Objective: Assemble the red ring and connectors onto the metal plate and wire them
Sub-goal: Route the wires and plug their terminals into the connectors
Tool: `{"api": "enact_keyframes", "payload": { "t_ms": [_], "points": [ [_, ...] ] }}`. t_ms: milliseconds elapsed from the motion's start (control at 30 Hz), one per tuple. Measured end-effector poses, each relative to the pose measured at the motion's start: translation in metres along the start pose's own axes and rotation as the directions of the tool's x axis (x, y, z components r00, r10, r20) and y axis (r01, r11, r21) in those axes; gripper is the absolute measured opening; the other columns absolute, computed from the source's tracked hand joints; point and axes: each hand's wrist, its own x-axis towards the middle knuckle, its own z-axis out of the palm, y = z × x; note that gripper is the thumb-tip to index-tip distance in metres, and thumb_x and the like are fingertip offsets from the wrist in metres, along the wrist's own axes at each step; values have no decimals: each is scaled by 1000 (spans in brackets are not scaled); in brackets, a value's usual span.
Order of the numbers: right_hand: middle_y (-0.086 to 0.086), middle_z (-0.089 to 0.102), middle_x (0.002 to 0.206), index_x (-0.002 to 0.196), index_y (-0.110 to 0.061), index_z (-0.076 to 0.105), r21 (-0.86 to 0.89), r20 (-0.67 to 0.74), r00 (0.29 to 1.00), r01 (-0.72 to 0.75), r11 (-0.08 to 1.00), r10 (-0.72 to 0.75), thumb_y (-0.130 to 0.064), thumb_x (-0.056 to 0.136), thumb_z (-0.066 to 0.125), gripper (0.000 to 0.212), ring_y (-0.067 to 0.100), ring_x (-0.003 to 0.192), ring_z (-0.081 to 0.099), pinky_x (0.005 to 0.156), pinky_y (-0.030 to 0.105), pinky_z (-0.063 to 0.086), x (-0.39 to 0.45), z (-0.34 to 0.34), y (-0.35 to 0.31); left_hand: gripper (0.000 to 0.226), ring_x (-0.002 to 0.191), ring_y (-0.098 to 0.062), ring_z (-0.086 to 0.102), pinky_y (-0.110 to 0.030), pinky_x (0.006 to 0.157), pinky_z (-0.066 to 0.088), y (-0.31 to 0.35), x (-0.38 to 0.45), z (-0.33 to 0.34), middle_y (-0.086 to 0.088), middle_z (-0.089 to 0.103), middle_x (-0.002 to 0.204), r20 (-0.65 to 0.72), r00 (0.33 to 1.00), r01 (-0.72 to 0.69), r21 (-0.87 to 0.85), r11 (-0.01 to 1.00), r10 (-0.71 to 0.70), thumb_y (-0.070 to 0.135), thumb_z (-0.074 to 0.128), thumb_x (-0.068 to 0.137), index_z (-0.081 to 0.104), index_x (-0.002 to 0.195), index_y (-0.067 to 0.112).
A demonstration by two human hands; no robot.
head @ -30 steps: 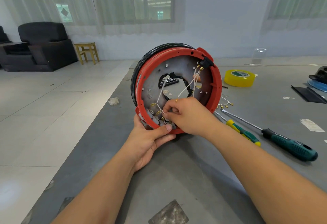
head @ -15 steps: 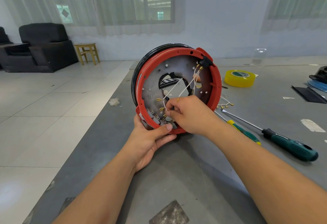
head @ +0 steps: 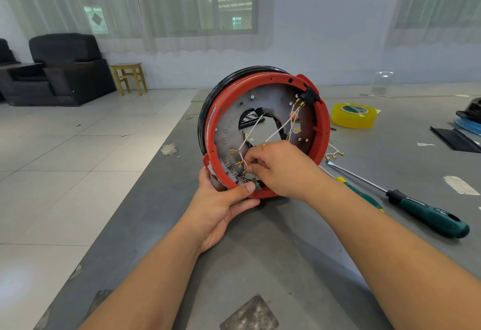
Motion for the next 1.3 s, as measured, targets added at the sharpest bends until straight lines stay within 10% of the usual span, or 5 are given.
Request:
{"api": "enact_keyframes", "payload": {
  "t_ms": [333,800,1300],
  "points": [
    [-6,68,92,101,-29,69,-42,15,1000,-15,999,15,-32,100,57,13,20,87,63,72,37,54,-2,0,0,84,109,-47,73,-51,81,64,4,-3,-2,-22,74,123,67,997,36,-44,998,-33,-7,79,76,46,145,28],
    [-15,48,63,92,-34,72,-60,-107,986,-134,989,127,-42,91,66,10,16,80,64,61,29,42,-2,7,0,78,111,-45,72,-54,92,61,8,-4,-2,-25,73,122,55,997,48,-68,996,-45,-7,79,70,53,141,12],
    [-7,67,111,112,-33,70,-129,-85,993,-93,987,83,-37,104,51,21,26,101,65,75,38,54,-7,15,-9,64,109,-43,74,-46,84,64,5,-3,-2,-24,74,119,-15,999,30,-116,993,-32,-10,78,70,60,131,-1]
  ]
}}
